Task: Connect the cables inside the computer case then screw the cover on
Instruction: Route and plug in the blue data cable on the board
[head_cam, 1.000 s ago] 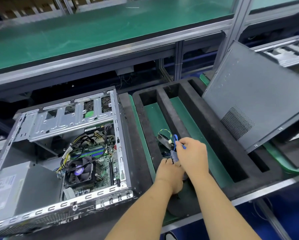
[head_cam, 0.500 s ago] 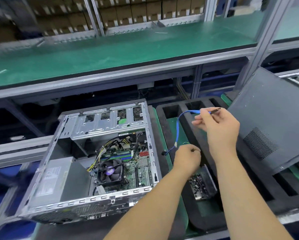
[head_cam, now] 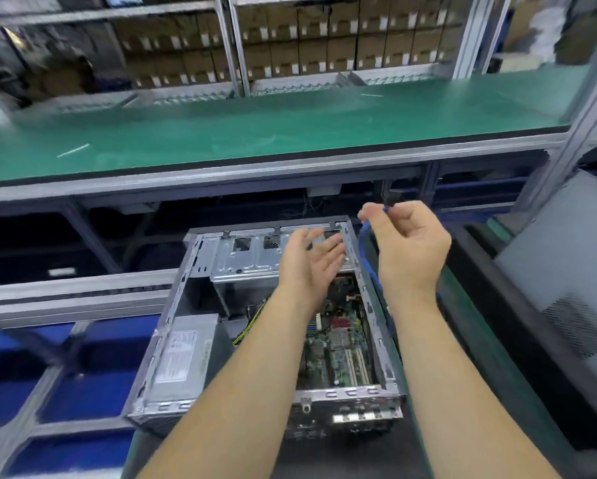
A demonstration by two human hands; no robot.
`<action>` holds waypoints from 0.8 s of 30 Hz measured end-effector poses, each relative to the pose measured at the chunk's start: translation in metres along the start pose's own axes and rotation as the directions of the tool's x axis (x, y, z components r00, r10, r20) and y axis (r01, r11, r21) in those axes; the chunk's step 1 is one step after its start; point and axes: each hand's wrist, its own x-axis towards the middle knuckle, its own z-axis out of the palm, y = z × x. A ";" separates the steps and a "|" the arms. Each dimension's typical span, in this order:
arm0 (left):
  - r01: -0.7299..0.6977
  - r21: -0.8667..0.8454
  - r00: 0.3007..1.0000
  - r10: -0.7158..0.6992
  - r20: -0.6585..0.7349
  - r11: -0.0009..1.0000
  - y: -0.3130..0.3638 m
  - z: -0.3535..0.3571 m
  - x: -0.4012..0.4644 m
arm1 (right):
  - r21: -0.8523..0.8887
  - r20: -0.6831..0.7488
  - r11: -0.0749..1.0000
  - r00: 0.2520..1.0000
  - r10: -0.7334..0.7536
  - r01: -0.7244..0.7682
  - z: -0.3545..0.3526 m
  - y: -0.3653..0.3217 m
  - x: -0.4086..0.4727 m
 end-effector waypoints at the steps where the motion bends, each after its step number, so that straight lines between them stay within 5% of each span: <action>1: -0.029 0.087 1.000 0.028 0.011 0.996 -0.001 -0.004 -0.002 | 0.019 0.023 1.000 1.000 -0.016 0.016 0.010 -0.003 -0.004; 3: -0.075 0.197 0.996 0.065 0.055 0.978 0.001 -0.017 -0.008 | 0.105 0.055 0.994 0.998 0.003 -0.009 0.037 -0.011 -0.011; 9: 0.008 0.126 0.975 -0.035 0.220 0.992 0.020 -0.065 -0.016 | 0.274 0.043 0.959 0.997 0.068 -0.078 0.092 -0.019 -0.016; 17: 0.273 0.235 0.870 -0.344 0.353 0.933 0.046 -0.119 -0.017 | -0.092 -0.177 0.943 0.937 0.301 -0.320 0.086 0.065 -0.032; 21: 0.320 0.216 0.837 -0.382 0.391 0.922 0.054 -0.136 -0.006 | -0.416 0.047 0.838 0.911 0.409 -0.355 0.077 0.102 -0.051; 24: 0.334 0.081 0.784 -0.324 0.529 0.939 0.054 -0.143 -0.008 | -0.331 0.048 0.742 0.775 0.631 -0.583 0.069 0.119 -0.066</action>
